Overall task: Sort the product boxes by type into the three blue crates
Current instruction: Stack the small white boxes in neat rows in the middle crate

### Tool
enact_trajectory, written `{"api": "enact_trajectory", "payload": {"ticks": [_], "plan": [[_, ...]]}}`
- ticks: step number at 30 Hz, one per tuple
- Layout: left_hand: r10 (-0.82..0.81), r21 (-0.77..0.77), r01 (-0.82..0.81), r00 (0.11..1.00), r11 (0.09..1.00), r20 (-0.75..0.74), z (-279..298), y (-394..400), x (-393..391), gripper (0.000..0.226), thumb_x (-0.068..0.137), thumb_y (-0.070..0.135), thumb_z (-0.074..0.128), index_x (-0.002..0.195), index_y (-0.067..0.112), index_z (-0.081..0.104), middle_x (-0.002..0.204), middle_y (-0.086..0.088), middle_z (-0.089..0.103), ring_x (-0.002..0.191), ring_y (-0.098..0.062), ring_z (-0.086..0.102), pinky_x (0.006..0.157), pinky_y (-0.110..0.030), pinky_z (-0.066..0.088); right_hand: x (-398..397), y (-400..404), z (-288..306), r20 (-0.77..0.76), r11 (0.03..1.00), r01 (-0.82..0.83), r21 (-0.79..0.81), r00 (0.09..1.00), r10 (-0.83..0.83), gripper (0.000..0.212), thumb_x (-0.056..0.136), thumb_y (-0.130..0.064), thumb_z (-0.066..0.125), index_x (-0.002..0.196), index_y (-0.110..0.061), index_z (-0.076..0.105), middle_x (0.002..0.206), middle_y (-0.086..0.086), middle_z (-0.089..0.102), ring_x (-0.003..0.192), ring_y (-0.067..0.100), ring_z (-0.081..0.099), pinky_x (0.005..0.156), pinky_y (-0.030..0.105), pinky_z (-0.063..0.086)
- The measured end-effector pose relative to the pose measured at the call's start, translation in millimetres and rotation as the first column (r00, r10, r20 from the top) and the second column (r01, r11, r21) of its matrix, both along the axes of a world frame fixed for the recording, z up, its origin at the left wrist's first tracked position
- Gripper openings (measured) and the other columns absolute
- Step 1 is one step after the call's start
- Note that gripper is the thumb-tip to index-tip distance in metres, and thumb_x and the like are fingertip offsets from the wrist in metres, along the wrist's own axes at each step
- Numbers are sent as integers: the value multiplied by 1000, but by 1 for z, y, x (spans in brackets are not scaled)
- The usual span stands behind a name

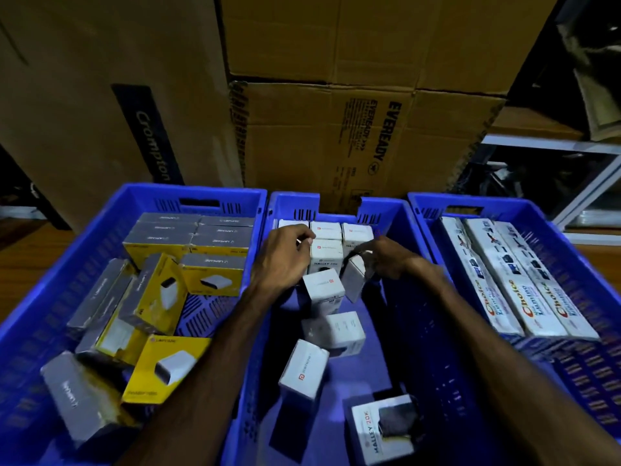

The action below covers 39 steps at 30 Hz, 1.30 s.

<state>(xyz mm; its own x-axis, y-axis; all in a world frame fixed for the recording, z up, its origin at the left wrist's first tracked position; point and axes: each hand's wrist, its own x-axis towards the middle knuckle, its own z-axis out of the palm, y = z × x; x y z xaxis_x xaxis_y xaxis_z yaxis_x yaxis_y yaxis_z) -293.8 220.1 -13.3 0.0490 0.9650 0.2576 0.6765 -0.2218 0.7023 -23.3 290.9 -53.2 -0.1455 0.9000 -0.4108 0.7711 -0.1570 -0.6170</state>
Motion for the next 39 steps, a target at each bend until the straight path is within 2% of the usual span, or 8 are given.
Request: {"api": "enact_trajectory", "payload": {"ticks": [7,11,19,24,30,33,36,39], "plan": [[-20,-35,17,998,999,-65,-2,0,3,18,99,25,61,110,26,75,109,11,77,92,-9,70,88,-39,59,-1,-25,16,75,984,-106,146,993,96,17,98,-27,57,114,-31,59,93,-16,75,94,6,73,97,37,57],[-12,-12,11,999,1000,-52,0,-2,2,16,99,26,63,108,26,75,104,11,78,85,-7,68,85,-38,59,-6,-30,67,398,945,-325,27,871,288,26,85,-40,75,87,-14,69,94,5,74,89,22,68,83,34,53],[-87,-19,88,994,996,68,1,-11,11,20,93,31,73,111,25,76,95,14,75,83,-3,70,82,-36,61,15,-32,129,81,973,-223,64,973,218,26,87,-40,80,84,-14,78,62,-12,64,58,0,59,58,21,52],[-95,-10,96,992,995,85,1,-16,13,20,95,27,72,113,23,76,100,11,75,87,-5,70,83,-37,61,11,-26,125,208,947,-298,116,940,271,22,83,-31,85,96,-16,74,78,-9,68,72,8,62,63,24,51],[-17,54,7,982,999,187,6,-16,13,20,93,13,70,110,21,76,97,10,76,83,-6,70,76,-34,60,-8,-2,54,412,944,-273,187,894,177,18,94,-13,68,112,-13,67,141,25,54,132,34,51,110,50,45],[33,102,-53,982,993,184,8,-17,12,22,94,11,69,113,20,76,103,6,76,88,-7,69,79,-31,58,-9,1,26,490,916,-323,237,854,174,32,91,-24,69,77,-29,41,116,16,59,114,27,45,94,51,51],[59,119,-85,977,989,206,9,-16,10,21,95,10,69,113,18,75,104,5,75,92,-11,69,81,-35,61,-1,6,-7,384,916,-242,321,917,108,18,88,-32,64,93,-23,50,114,7,57,105,35,52,91,55,54],[62,109,-86,976,990,208,8,-15,11,21,94,9,68,112,19,75,104,6,75,90,-10,70,80,-37,62,-7,-15,-15,253,907,-139,398,967,37,47,79,-18,71,122,-17,50,123,13,45,98,48,56,86,56,55]]}}
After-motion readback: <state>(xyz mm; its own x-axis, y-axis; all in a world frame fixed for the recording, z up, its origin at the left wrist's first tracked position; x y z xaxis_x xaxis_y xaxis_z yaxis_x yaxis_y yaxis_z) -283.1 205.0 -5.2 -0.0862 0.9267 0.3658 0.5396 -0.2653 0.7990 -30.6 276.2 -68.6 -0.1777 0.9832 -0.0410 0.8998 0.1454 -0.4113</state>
